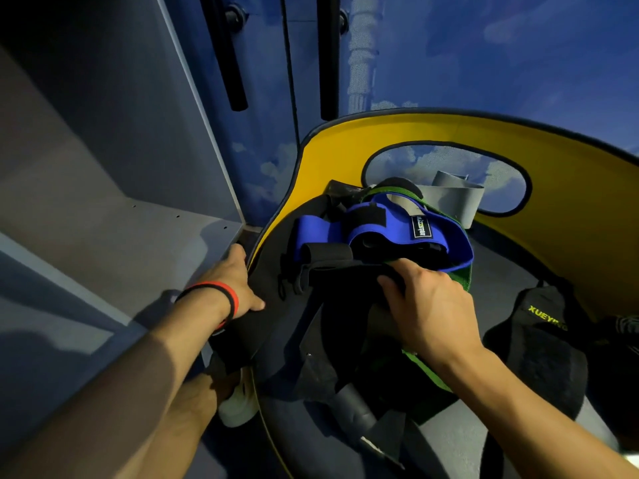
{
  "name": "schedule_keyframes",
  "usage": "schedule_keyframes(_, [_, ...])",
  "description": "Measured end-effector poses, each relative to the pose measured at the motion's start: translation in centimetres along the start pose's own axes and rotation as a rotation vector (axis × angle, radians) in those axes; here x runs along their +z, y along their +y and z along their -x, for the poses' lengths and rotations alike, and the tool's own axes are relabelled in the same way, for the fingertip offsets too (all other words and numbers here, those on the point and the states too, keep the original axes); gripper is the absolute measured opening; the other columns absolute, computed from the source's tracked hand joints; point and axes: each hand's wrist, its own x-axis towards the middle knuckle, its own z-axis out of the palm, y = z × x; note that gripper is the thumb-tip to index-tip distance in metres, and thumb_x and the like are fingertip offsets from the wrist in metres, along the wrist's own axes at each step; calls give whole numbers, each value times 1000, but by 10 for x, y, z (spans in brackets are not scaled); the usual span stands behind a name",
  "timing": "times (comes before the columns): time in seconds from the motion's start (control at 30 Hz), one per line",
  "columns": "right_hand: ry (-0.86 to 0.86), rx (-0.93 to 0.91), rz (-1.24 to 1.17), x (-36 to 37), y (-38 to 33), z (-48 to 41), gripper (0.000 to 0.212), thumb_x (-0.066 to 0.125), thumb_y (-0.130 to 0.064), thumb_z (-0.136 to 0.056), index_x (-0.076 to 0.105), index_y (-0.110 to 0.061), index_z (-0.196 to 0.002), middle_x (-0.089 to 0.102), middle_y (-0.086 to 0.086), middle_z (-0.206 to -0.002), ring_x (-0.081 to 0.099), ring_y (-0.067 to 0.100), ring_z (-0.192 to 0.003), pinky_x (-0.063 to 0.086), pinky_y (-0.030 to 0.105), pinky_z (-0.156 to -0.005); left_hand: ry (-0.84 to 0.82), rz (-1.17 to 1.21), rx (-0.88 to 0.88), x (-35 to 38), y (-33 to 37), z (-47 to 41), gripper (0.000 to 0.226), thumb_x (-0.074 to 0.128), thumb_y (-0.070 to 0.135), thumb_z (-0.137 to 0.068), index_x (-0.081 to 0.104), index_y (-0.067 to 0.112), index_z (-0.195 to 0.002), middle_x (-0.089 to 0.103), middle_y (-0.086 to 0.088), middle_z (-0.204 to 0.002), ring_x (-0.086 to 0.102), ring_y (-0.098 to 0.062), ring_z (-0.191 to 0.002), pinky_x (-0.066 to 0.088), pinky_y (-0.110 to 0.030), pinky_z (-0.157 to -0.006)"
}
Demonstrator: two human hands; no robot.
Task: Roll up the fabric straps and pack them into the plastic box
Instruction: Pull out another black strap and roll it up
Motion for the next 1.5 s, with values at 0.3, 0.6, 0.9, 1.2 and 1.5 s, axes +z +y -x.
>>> schedule_keyframes(0.3, [121,31,-366,-2,1,-8,24,58,-47,-97,63,-24,-90,62,-9,-71,59,17,-70,48,37,-61,-32,475,238,-41,9,29,33,89,13,-71,73,16,-100,75,-6,-94,71,-17,-89,54,-31,-91])
schedule_keyframes(0.6, [108,33,-831,-20,-7,-1,18,60,-34,-102,73,-23,-97,72,-4,-81,65,18,-78,54,39,-72,87,637,765,-8,90,53,28,82,14,-81,69,39,-88,68,19,-87,62,12,-83,41,-2,-77])
schedule_keyframes(0.9, [27,111,-974,-37,17,-6,36,79,-4,-84,67,-16,-115,74,-1,-101,70,15,-97,57,32,-86,231,645,922,6,122,48,9,65,40,-90,71,44,-96,55,17,-136,43,-7,-133,26,-15,-112])
schedule_keyframes(1.2, [-42,365,-1505,-59,55,-24,27,57,-11,-97,68,-5,-121,72,17,-121,68,30,-110,48,42,-102,-35,526,597,-21,93,14,96,13,101,-66,73,42,-113,67,14,-127,54,-10,-127,27,-45,-117])
schedule_keyframes(1.5, [19,457,-1668,-48,66,-36,33,52,-19,-102,64,-6,-131,70,12,-128,65,28,-120,44,44,-110,63,136,632,-15,86,11,16,55,51,-97,61,36,-100,67,10,-107,60,-21,-102,44,-36,-83])
